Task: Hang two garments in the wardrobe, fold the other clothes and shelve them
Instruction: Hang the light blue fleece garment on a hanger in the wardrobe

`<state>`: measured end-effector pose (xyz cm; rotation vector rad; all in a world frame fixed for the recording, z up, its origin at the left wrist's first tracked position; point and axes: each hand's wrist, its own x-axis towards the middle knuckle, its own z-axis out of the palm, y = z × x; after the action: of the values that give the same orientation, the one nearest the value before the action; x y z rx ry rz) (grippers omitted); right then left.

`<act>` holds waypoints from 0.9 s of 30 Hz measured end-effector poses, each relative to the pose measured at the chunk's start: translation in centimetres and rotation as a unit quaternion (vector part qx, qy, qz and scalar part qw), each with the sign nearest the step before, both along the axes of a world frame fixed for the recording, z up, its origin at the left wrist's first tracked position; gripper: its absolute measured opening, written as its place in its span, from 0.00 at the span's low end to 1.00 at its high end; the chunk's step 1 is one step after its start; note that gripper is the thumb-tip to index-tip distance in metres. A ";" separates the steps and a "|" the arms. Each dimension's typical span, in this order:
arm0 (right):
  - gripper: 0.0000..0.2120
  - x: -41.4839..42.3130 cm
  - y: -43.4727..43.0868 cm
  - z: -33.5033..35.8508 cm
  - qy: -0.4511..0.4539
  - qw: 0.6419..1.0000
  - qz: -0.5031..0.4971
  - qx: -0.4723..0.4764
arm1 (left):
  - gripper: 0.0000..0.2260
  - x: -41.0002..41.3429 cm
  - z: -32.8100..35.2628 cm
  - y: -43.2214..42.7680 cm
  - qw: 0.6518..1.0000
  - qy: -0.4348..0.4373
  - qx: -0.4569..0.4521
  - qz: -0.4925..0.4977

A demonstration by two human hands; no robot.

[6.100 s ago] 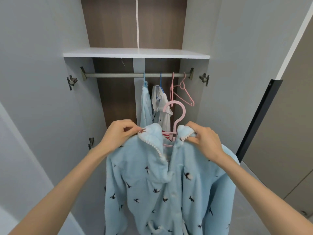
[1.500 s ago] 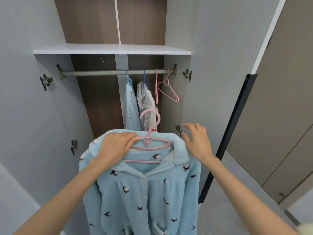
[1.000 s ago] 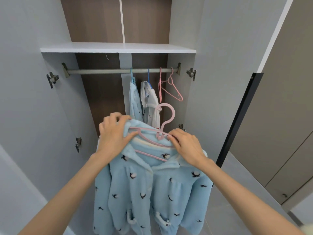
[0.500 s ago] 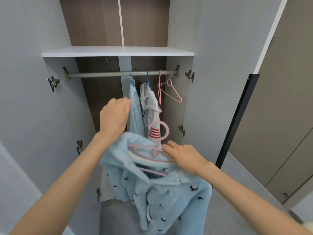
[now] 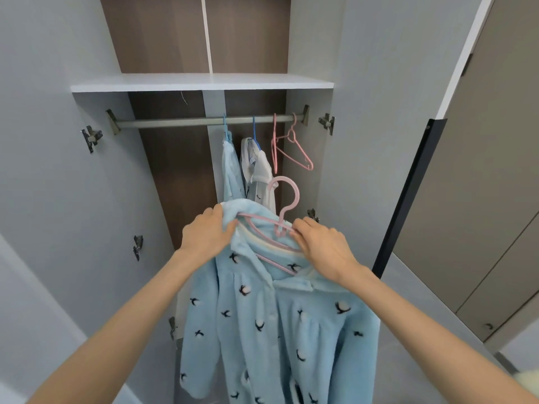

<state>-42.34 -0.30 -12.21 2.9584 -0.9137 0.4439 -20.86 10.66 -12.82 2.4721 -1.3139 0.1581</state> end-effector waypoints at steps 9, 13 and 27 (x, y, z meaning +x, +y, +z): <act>0.06 -0.3 0.8 -0.8 0.060 0.997 0.044 0.005 | 0.07 -0.8 3.1 -1.3 0.985 -0.143 -0.081 -0.049; 0.12 -0.5 0.0 -0.7 0.016 0.999 0.032 0.004 | 0.11 1.1 3.5 -1.4 0.995 -0.022 0.053 -0.085; 0.12 0.2 -1.2 1.7 -0.125 0.991 0.025 -0.049 | 0.14 -0.8 1.2 -0.2 0.968 -0.181 -0.007 -0.173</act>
<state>-42.13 -1.48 -10.51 2.8850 -0.8094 0.8525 -21.63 10.51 -11.60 2.2230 -1.8617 0.5508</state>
